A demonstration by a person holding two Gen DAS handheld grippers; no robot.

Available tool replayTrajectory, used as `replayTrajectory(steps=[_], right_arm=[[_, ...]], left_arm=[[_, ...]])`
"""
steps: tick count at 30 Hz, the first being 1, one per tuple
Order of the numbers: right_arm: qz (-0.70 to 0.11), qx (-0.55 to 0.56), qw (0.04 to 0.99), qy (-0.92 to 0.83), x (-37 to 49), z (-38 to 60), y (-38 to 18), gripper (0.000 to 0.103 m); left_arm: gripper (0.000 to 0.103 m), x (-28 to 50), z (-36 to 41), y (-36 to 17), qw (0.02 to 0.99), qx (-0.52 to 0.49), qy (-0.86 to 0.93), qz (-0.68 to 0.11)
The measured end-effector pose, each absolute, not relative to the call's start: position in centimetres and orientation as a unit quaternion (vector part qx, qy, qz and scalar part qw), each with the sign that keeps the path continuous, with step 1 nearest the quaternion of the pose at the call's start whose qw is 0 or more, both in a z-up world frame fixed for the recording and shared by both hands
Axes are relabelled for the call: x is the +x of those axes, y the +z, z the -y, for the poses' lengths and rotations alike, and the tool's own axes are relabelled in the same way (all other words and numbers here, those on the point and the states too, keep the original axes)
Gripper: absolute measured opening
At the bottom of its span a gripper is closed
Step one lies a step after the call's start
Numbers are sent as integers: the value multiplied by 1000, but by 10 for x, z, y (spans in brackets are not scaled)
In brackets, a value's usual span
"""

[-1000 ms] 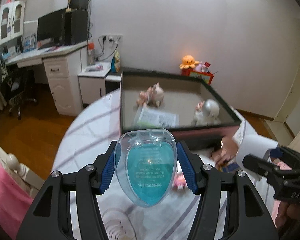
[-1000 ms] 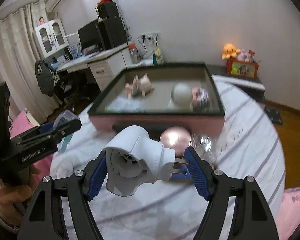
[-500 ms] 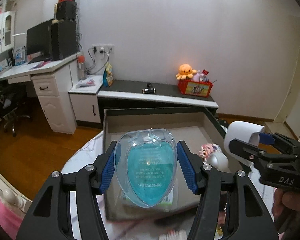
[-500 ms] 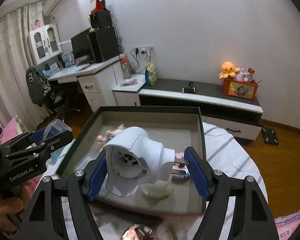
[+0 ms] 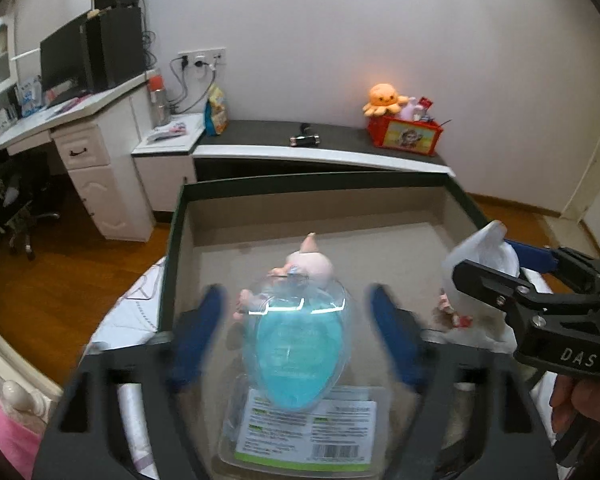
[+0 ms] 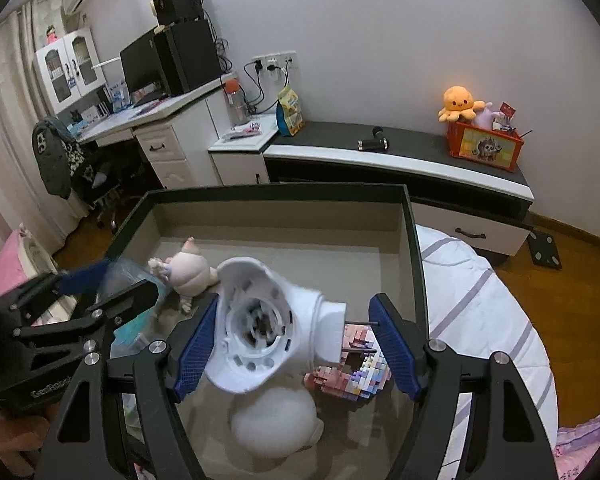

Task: Organize rigid objects
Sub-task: 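Withdraw both tools from the pink box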

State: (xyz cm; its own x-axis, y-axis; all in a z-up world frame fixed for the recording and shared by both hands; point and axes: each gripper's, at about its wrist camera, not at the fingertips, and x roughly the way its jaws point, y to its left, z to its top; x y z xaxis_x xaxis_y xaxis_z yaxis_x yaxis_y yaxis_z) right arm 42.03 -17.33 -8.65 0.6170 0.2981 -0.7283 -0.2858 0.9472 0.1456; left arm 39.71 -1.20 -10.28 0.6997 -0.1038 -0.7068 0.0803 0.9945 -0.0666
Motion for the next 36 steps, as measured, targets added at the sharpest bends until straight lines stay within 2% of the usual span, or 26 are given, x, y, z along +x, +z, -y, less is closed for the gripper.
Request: replayTrajectory(steps=[2,6,24,36], right_arm=[[-405,6,901,156,417,175,-87,83],[-400,18,906,137,406,184,-83,89],[-333,45,934,125,287,199,-25,89],[-333,52,934,116,220,201,-35,89]], left_arm=[[103,390,9,-98,928,-16,-42,-369],[103,376,2,-89,933,-19,-34,-357],[103,264,-23,-51,948,-47,-23,-314],[103,205,-24,-46,949,-51,-13,-311]])
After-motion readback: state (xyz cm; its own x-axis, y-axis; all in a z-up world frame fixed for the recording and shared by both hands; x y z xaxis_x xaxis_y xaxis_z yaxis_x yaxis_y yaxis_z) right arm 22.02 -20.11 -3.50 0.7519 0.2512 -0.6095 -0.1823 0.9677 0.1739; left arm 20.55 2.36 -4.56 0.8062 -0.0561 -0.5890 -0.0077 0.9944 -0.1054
